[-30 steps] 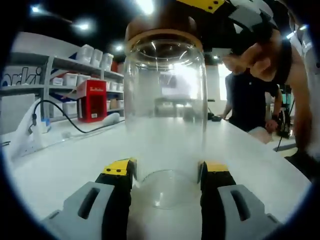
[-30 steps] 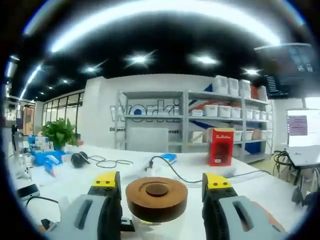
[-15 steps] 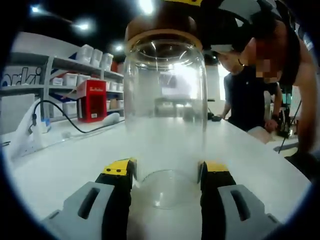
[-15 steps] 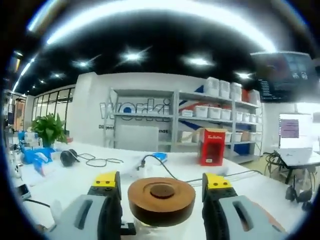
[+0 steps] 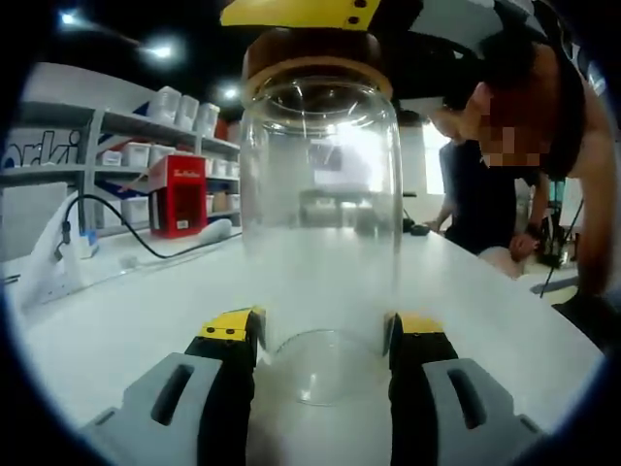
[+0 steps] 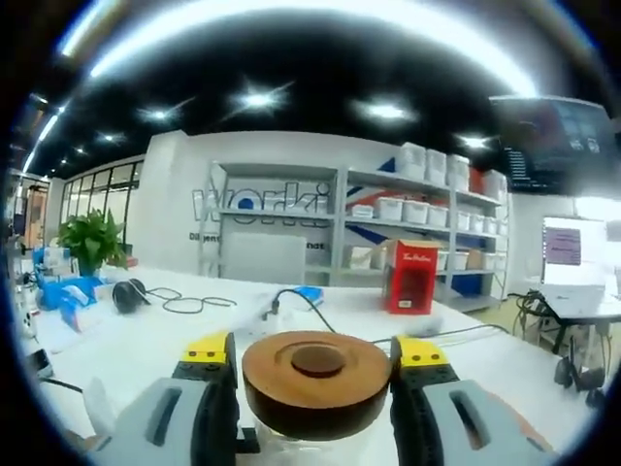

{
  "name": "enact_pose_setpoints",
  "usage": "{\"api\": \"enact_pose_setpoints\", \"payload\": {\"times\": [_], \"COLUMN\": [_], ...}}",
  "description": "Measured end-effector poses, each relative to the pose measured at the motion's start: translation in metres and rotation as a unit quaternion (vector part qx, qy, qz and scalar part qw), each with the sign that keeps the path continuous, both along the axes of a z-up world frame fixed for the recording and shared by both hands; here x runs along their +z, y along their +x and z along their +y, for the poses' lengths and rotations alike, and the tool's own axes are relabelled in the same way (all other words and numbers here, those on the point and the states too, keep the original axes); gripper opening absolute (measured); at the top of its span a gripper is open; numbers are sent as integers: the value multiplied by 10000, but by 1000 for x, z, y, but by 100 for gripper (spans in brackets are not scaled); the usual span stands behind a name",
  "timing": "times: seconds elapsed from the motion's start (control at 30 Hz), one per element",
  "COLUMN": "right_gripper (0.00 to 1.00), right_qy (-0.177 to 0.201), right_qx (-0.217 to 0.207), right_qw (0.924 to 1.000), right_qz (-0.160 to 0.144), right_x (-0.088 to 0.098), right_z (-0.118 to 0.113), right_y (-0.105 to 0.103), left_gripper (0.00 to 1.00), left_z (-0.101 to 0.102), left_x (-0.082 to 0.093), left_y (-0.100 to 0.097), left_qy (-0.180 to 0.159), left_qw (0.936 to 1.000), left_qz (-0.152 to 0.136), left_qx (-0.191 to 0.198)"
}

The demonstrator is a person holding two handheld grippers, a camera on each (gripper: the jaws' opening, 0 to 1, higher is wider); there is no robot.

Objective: Clamp the coffee can twist off the lid put the lid on the table pick up the lid cover the can tighten the lid

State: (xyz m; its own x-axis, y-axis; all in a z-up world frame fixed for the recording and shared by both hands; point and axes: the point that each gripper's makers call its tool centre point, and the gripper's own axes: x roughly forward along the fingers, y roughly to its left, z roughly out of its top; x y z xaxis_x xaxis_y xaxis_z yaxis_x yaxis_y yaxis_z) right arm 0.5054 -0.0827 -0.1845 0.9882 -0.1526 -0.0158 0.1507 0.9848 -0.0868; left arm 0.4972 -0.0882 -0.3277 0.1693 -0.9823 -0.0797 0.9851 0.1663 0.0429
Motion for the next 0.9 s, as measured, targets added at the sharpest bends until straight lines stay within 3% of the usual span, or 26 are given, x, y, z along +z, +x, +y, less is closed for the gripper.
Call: {"api": "enact_pose_setpoints", "payload": {"times": [0.37,0.53,0.9], "right_gripper": [56,56,56], "right_qy": [40,-119,13], "right_qx": [-67,111,632], "right_qw": [10000,9999,9980], "right_qz": [-54,-30,-37], "right_x": [-1,-2,-2], "right_z": [-2,0,2], "right_y": [0,0,-1], "left_gripper": [46,46,46], "left_z": [1,1,1], "left_x": [0,0,0], "left_y": [-2,-1,-2], "left_qy": [-1,1,2], "left_qw": [10000,10000,10000], "left_qz": [-7,-10,-12], "left_qx": [3,3,1]}}
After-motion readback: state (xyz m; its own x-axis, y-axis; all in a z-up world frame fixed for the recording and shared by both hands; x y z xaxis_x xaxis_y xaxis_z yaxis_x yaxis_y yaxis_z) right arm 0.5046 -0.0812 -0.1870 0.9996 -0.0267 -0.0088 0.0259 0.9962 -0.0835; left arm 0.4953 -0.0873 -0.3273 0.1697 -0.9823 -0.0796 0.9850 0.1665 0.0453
